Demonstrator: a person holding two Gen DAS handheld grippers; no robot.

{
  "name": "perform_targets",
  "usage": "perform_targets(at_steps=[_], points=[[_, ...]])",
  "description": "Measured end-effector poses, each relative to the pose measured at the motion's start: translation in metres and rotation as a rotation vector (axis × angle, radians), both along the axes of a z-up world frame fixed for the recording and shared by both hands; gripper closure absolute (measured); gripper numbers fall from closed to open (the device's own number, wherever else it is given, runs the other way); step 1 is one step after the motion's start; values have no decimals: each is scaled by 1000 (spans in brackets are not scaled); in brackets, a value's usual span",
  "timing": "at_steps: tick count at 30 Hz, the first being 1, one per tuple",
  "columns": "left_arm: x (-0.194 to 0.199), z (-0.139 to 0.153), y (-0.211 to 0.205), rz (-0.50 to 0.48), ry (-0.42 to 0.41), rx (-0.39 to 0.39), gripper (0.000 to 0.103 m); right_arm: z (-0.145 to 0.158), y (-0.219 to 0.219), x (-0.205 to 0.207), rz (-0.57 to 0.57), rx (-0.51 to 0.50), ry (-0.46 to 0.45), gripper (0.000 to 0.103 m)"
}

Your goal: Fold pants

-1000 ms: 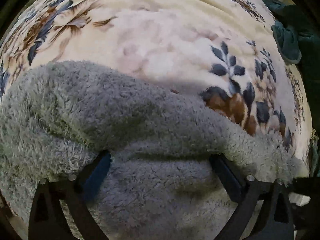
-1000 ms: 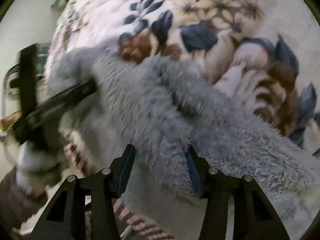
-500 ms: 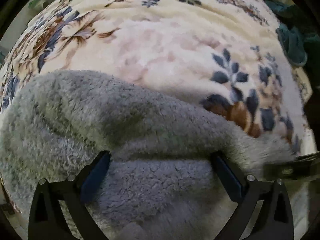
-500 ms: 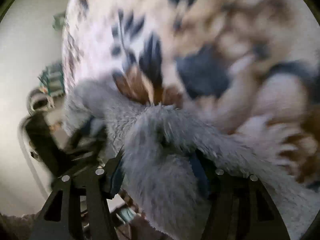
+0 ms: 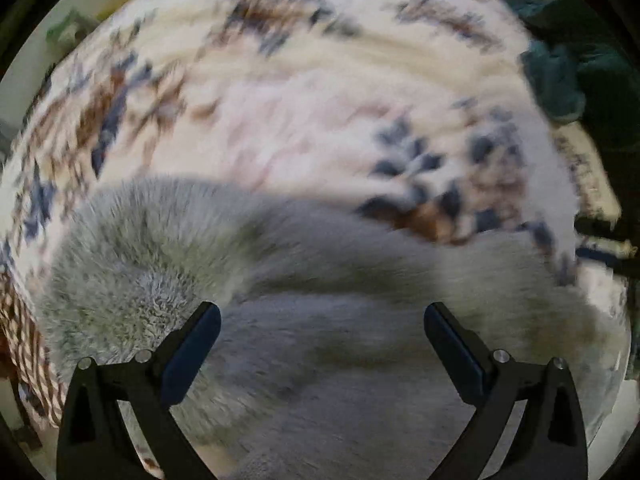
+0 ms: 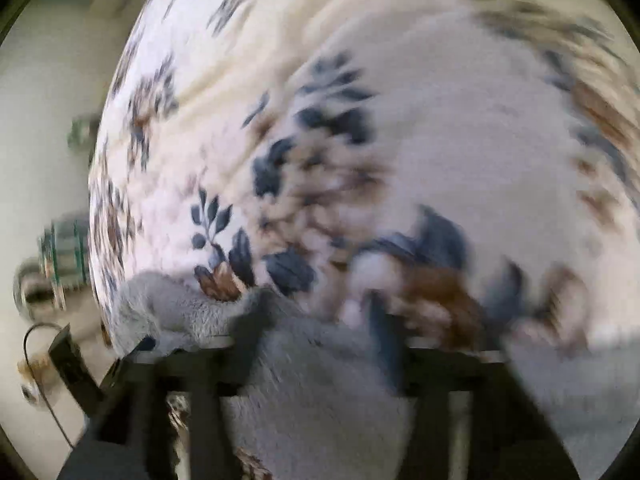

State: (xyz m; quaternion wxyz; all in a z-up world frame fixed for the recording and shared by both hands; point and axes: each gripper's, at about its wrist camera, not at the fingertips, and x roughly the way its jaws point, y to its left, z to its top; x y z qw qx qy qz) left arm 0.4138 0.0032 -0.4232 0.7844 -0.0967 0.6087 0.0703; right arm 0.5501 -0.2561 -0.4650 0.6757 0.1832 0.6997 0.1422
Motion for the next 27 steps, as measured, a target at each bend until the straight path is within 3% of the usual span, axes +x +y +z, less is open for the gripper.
perform_targets(at_steps=[4, 8, 11, 14, 18, 25, 26, 27], points=[[5, 39, -70, -116, -76, -27, 0, 27, -97, -65, -254, -7, -9, 37], [3, 41, -129, -226, -61, -81, 0, 26, -211, -142, -513, -83, 62, 37], [7, 33, -185, -294, -43, -78, 0, 22, -316, -195, -699, -228, 119, 37], [11, 20, -229, -328, -25, -52, 0, 19, -383, -225, -804, -362, 154, 37], [11, 3, -265, -349, 13, -28, 0, 15, -433, -234, -814, -434, 144, 37], [3, -16, -288, -363, 70, 26, 0, -28, -439, -216, -593, -508, 193, 38], [1, -17, -289, -361, 76, 32, 0, -33, -433, -213, -559, -527, 190, 41], [0, -17, -289, -362, 80, 39, 0, -33, -430, -212, -539, -544, 177, 62]])
